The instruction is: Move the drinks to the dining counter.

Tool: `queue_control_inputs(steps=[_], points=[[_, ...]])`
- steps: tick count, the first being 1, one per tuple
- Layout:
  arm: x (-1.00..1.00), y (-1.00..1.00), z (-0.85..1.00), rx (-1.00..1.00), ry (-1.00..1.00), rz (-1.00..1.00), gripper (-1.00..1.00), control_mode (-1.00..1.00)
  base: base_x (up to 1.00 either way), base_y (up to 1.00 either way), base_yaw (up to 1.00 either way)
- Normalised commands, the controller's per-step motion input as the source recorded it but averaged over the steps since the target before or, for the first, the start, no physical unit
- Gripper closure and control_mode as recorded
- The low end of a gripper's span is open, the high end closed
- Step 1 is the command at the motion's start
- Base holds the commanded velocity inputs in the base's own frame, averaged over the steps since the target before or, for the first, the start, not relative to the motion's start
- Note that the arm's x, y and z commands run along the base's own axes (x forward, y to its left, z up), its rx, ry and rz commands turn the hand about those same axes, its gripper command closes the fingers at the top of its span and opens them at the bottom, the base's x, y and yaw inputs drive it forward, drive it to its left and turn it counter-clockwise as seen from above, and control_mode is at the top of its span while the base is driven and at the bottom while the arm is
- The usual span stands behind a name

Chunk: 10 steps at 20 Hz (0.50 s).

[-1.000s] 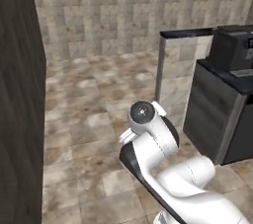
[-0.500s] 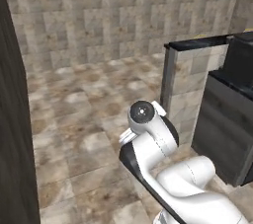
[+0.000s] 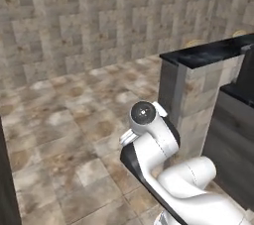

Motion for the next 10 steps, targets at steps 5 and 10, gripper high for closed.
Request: queue_control_inputs(steps=[5, 10], points=[[0.00, 0.00, 0.00, 0.00, 0.00, 0.00, 1.00, 1.00, 1.00, 0.45, -0.33], [0.00, 0.00, 0.00, 0.00, 0.00, 0.00, 1.00, 1.00, 1.00, 0.70, -0.33]])
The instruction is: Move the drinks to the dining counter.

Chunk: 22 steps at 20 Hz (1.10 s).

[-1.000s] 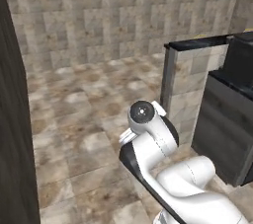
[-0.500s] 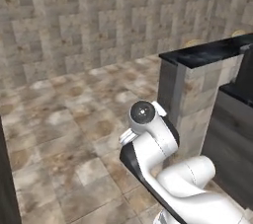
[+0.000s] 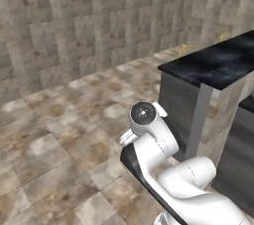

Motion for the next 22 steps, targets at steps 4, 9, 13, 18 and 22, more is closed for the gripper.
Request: queue_control_inputs(steps=[4, 9, 13, 18, 22], points=[[0.00, 0.00, 0.00, 0.00, 0.00, 0.00, 1.00, 1.00, 1.00, 0.88, -0.30], [0.00, 0.00, 0.00, 0.00, 0.00, 0.00, 1.00, 1.00, 1.00, 0.65, -0.36], [0.00, 0.00, 0.00, 0.00, 0.00, 0.00, 1.00, 1.00, 1.00, 0.74, -0.41], [0.00, 0.00, 0.00, 0.00, 0.00, 0.00, 1.00, 1.00, 1.00, 0.68, -0.53], [0.00, 0.00, 0.00, 0.00, 0.00, 0.00, 1.00, 1.00, 0.93, 0.78, -0.62]])
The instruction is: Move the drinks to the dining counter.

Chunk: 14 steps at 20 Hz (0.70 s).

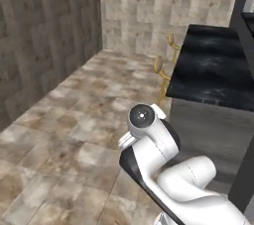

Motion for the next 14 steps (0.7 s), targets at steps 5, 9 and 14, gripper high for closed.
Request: queue_control_inputs(steps=[5, 9, 14], points=[[0.00, 0.00, 0.00, 0.00, 0.00, 0.00, 1.00, 1.00, 0.54, 0.43, -0.76], [0.00, 0.00, 0.00, 0.00, 0.00, 0.00, 1.00, 1.00, 0.14, 0.04, -0.86], [0.00, 0.00, 0.00, 0.00, 0.00, 0.00, 1.00, 1.00, -0.09, 0.00, -0.88]])
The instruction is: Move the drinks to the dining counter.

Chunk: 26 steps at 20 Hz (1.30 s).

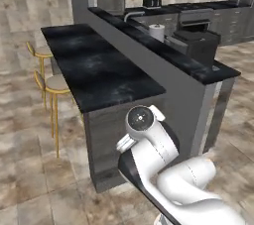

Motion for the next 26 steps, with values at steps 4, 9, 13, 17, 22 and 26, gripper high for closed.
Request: queue_control_inputs(steps=[4, 9, 13, 17, 22, 26], points=[[0.00, 0.00, 0.00, 0.00, 0.00, 0.00, 1.00, 1.00, -0.10, 0.00, -0.84], [0.00, 0.00, 0.00, 0.00, 0.00, 0.00, 1.00, 1.00, -0.13, 0.00, -0.29], [0.00, 0.00, 0.00, 0.00, 0.00, 0.00, 1.00, 1.00, 0.18, 0.15, 0.00], [0.00, 0.00, 0.00, 0.00, 0.00, 0.00, 1.00, 1.00, 0.50, 0.50, 0.01], [0.00, 0.00, 0.00, 0.00, 0.00, 0.00, 1.00, 1.00, 0.48, 0.26, 0.07], [0.00, 0.00, 0.00, 0.00, 0.00, 0.00, 1.00, 1.00, 0.47, 0.08, 0.02]])
